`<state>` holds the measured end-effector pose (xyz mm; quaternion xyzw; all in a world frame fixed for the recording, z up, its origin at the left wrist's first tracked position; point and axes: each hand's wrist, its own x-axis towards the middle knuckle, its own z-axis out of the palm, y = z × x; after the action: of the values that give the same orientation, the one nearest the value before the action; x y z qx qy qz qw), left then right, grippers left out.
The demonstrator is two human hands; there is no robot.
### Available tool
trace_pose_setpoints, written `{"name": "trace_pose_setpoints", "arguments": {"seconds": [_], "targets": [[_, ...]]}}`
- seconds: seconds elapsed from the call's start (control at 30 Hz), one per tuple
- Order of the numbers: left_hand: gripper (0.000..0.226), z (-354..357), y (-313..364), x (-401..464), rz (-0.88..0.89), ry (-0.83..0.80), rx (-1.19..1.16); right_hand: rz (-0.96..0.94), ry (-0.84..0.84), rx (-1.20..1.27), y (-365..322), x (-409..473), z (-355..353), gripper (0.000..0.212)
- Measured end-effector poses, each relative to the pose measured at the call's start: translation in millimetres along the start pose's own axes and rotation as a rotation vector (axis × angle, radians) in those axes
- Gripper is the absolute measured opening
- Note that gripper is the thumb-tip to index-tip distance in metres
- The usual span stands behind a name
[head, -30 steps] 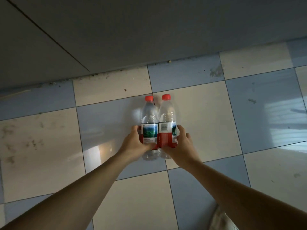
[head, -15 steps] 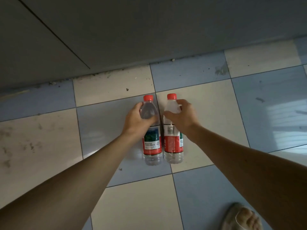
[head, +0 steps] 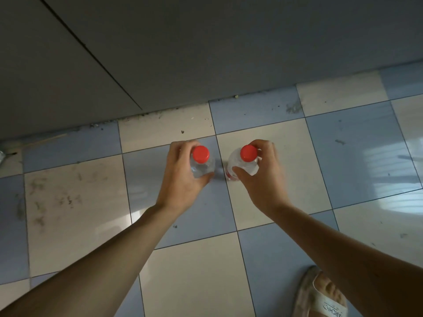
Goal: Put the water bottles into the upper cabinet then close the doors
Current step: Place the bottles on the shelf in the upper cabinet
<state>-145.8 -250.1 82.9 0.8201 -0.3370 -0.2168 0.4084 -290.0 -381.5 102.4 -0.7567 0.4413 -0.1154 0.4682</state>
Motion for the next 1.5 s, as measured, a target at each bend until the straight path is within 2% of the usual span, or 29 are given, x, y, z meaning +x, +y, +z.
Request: {"name": "trace_pose_setpoints", "arguments": {"seconds": [0.13, 0.43, 0.77, 0.93, 1.1, 1.23, 1.4, 1.5], "targets": [[0.067, 0, -7, -14, 0.036, 0.018, 0.027, -0.052, 0.002, -0.067, 9, -7, 1, 0.059], [0.071, 10, -20, -11, -0.021, 0.023, 0.002, 0.041, -0.063, 0.030, 32, 3, 1, 0.066], [0.073, 46, -54, -22, -0.273, 0.133, -0.165, 0.163, -0.087, 0.182, 71, 17, 33, 0.075], [0.065, 46, -37, -24, -0.292, 0.113, -0.164, 0.159, -0.110, 0.175, 56, 3, 32, 0.070], [0.066, 1, 8, -37, -0.280, 0.068, -0.187, 0.135, -0.127, 0.161, -2, -31, 1, 0.063], [0.063, -65, 77, -30, -0.244, 0.025, -0.224, 0.059, -0.101, 0.076, -78, -57, -40, 0.061], [0.060, -181, 196, -33, -0.260, 0.033, -0.305, -0.029, -0.132, 0.098, -226, -74, -110, 0.052], [0.063, -256, 275, -56, -0.253, 0.059, -0.344, -0.090, -0.184, 0.092, -327, -99, -157, 0.056]]}}
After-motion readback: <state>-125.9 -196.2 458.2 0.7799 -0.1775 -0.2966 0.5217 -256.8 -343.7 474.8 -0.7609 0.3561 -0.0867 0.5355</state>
